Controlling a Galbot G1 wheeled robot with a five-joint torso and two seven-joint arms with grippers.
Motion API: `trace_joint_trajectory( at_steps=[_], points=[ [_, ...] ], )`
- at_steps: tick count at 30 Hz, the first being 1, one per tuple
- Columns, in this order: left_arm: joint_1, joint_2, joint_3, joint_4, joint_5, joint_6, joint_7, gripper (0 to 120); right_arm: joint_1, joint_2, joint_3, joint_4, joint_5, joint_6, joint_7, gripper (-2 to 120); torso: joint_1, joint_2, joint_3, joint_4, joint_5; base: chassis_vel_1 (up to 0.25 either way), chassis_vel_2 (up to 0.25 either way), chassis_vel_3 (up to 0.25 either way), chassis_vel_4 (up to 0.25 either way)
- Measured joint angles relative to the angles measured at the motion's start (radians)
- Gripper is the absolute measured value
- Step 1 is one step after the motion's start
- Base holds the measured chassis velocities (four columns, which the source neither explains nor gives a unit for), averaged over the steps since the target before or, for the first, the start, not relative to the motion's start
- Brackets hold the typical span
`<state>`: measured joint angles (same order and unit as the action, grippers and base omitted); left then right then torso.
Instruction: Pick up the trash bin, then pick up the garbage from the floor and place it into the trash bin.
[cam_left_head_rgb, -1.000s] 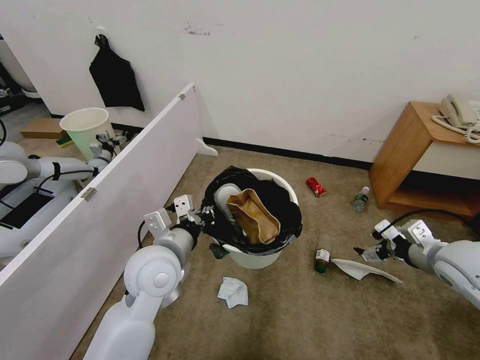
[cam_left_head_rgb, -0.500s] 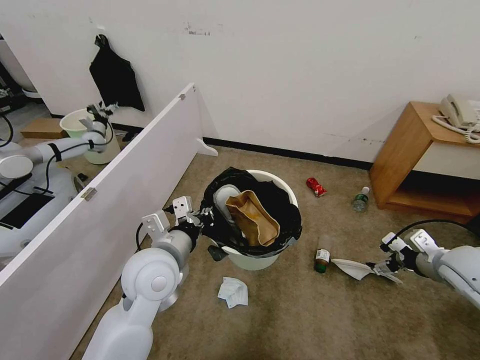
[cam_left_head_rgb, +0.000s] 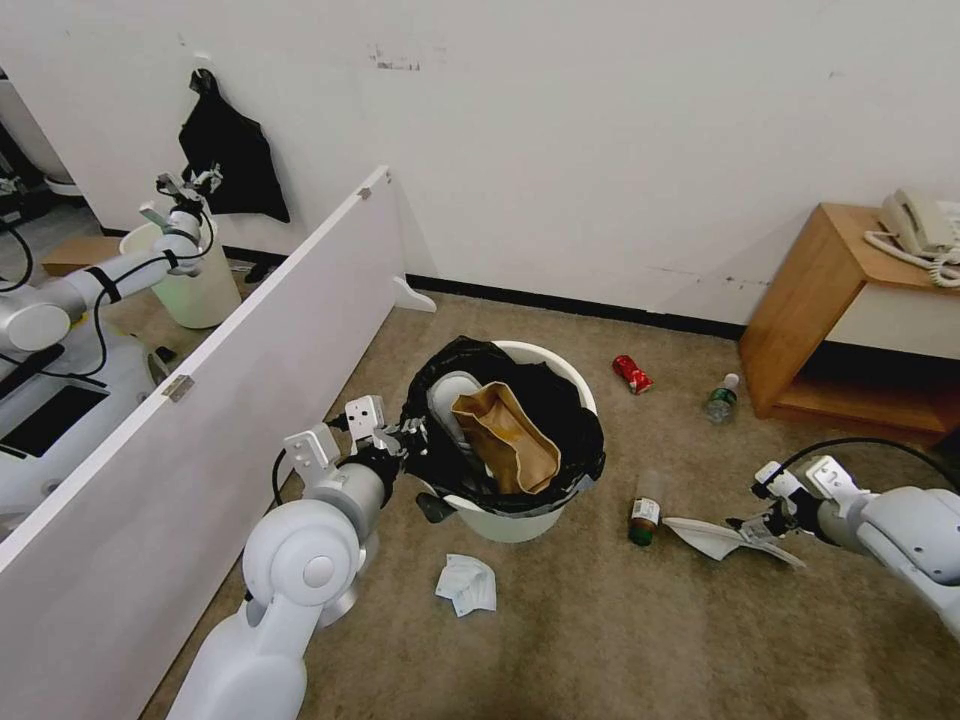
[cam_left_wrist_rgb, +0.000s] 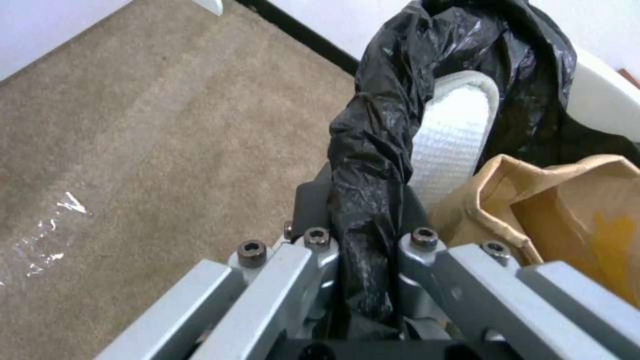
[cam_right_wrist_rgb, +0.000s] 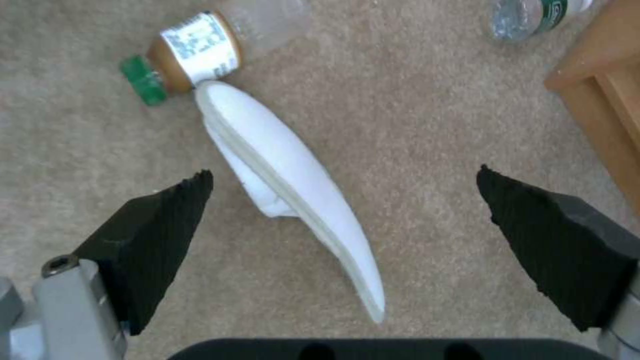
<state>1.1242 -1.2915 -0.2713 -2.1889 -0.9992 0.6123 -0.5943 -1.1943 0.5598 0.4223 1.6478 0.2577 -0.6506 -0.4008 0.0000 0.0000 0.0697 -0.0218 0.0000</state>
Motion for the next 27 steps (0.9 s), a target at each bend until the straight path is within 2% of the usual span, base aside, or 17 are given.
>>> trace_joint_trajectory(
  at_steps=[27],
  points=[
    [0.001,-0.004,0.011,0.010,0.011,-0.002,0.010,4,0.044,0.069,-0.064,-0.102,-0.090,0.070,0.020,100,0.000,0.000,0.000,0.0001,-0.0001,0.000,0.000,0.000,0.000]
  ],
)
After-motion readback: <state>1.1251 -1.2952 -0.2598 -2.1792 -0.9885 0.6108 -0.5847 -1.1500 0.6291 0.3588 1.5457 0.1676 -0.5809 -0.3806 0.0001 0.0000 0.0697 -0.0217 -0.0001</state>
